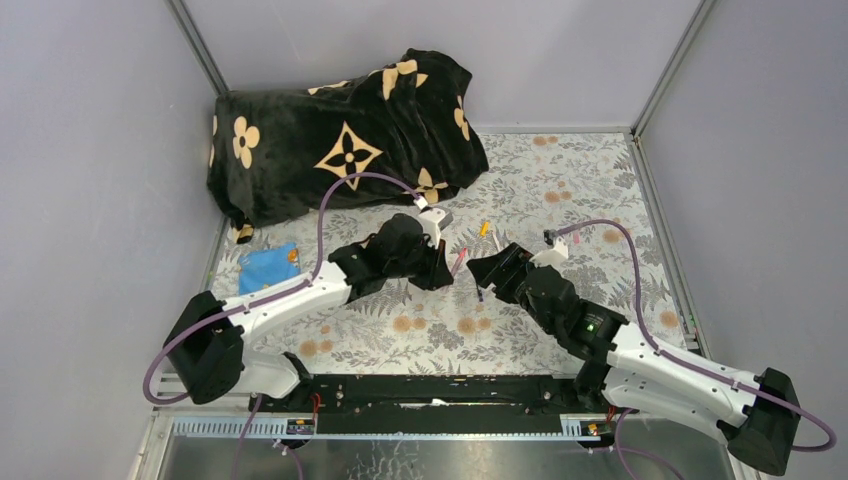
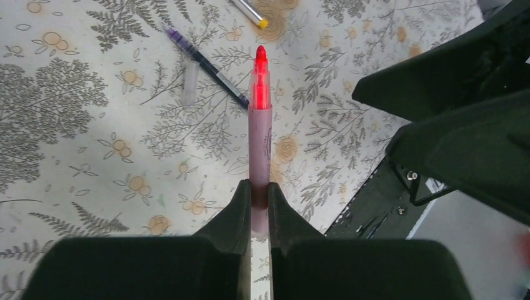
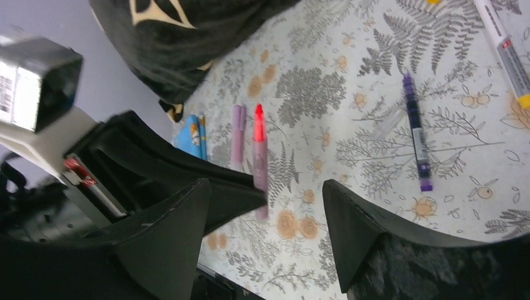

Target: Insert the pens into the pen caps

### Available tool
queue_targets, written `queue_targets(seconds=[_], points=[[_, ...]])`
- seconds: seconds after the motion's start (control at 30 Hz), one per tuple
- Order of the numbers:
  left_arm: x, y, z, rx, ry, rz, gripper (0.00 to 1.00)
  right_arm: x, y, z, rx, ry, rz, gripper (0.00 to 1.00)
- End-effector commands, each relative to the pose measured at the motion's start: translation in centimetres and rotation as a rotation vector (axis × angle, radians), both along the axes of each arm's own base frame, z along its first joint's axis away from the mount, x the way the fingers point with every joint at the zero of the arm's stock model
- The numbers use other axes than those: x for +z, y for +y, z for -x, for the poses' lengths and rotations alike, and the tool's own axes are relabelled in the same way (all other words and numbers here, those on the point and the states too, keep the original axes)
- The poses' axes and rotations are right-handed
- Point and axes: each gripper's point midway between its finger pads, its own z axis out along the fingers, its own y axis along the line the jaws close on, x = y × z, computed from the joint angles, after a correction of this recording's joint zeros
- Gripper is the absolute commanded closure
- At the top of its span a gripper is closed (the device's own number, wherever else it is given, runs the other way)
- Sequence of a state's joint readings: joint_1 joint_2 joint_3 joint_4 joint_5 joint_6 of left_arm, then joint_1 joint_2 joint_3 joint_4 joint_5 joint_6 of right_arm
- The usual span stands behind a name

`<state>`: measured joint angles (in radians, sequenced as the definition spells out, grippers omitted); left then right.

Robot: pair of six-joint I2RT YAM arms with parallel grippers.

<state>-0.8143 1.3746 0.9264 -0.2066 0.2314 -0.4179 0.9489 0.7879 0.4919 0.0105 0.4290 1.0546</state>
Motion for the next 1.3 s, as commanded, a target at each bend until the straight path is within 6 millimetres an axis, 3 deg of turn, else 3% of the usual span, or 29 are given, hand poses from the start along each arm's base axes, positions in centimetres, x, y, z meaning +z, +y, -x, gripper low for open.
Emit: queue_targets(seconds=[0.0,0.13,0.37,0.53,0.87,1.27], points=[[2.6,-1.7,-0.4,0.072,-0.054,0.146,1.0,3.2,-0.7,-1.3,-0.084,-0.106,-0.089,0.28],[3.4,-2.8,0.3,0.053,-0.074,0.2,1.0,2.6,-1.1,-1.7,-0.102,-0.106,-0.05,0.3],[3.4,-4.1,0.8,0.021,-0.083,0.186,1.0,3.5,0.5,-1.7,-0.012,-0.14,0.015,0.28],[4.0,-4.6,1.2,-0.003,-0.095,0.198,1.0,2.6,1.0,-1.8,-0.002,-0.108,0.045,0.3],[4.5,-5.3,2.0,-0.059,-0.101,0.203,1.0,2.5,1.3,-1.8,-0.005,-0.093,0.022,0.47],[4.0,-5.9,3.2,-0.108,-0.09,0.188,1.0,3.1,0.5,-2.1,-0.051,-0.113,-0.001,0.53]])
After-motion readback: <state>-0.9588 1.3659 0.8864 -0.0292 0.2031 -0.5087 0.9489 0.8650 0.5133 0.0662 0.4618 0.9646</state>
